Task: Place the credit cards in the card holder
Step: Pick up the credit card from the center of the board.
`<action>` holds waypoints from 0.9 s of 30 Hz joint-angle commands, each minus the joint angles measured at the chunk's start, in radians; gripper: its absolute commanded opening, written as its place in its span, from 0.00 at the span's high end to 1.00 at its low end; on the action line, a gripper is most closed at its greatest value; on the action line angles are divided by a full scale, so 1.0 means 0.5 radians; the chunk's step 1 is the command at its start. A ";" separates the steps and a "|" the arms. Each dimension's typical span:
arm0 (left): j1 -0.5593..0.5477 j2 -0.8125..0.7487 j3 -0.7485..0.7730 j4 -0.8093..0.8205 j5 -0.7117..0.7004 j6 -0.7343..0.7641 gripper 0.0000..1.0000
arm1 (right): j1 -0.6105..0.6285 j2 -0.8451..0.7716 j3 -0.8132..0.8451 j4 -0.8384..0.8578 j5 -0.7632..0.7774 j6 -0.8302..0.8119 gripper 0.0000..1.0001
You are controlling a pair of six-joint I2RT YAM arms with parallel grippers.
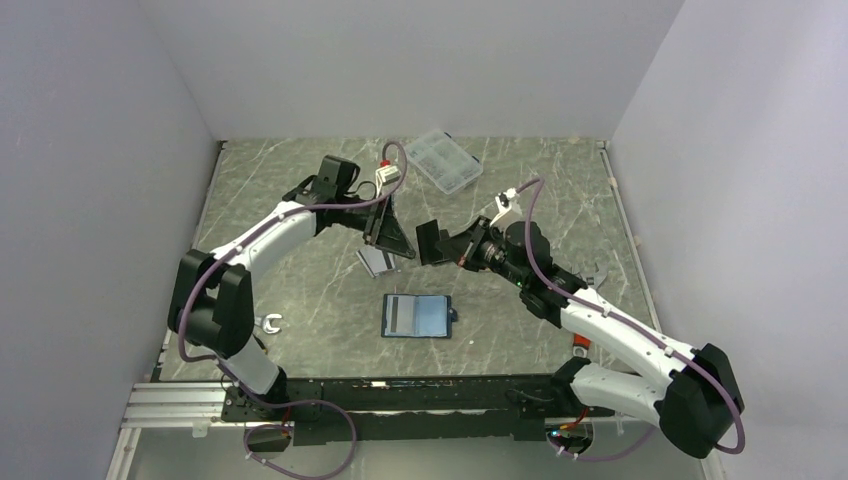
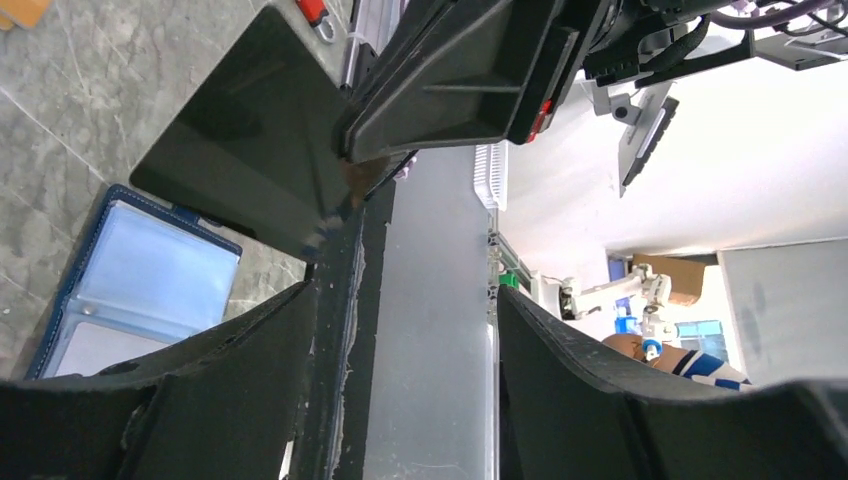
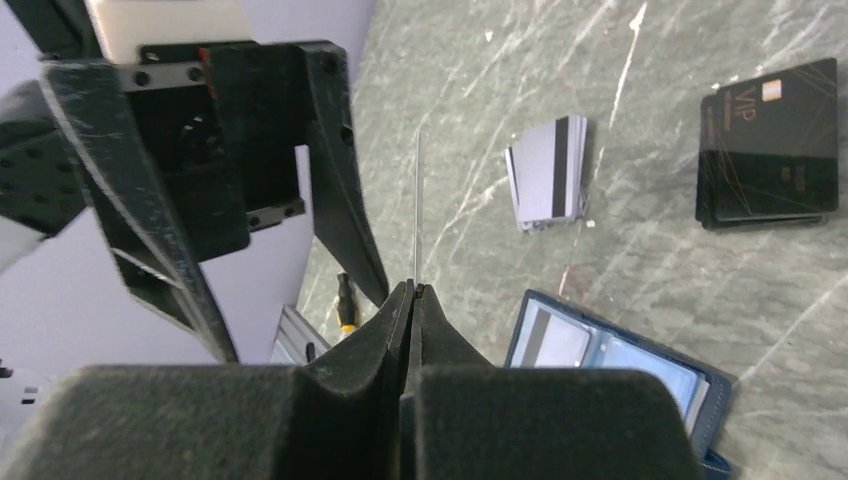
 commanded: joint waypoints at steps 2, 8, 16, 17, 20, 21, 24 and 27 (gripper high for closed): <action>0.056 -0.100 -0.100 0.342 0.124 -0.238 0.29 | 0.028 -0.030 0.089 0.248 0.102 0.065 1.00; 0.087 -0.131 -0.162 0.525 0.120 -0.385 0.30 | 0.059 -0.042 0.082 0.342 0.101 0.122 1.00; 0.143 -0.199 -0.249 0.838 0.120 -0.660 0.44 | 0.185 0.059 0.080 0.521 0.145 0.190 1.00; 0.153 -0.204 -0.248 0.840 0.123 -0.667 0.43 | 0.201 0.081 0.087 0.536 0.148 0.193 1.00; 0.175 -0.219 -0.242 0.815 0.136 -0.648 0.41 | 0.241 0.132 0.095 0.591 0.171 0.203 1.00; 0.187 -0.223 -0.245 0.815 0.136 -0.647 0.42 | 0.258 0.137 0.094 0.590 0.188 0.207 1.00; 0.232 -0.248 -0.309 0.968 0.150 -0.749 0.54 | 0.306 0.127 0.075 0.582 0.278 0.202 1.00; 0.271 -0.269 -0.369 1.144 0.156 -0.878 0.82 | 0.333 0.115 0.054 0.586 0.342 0.208 1.00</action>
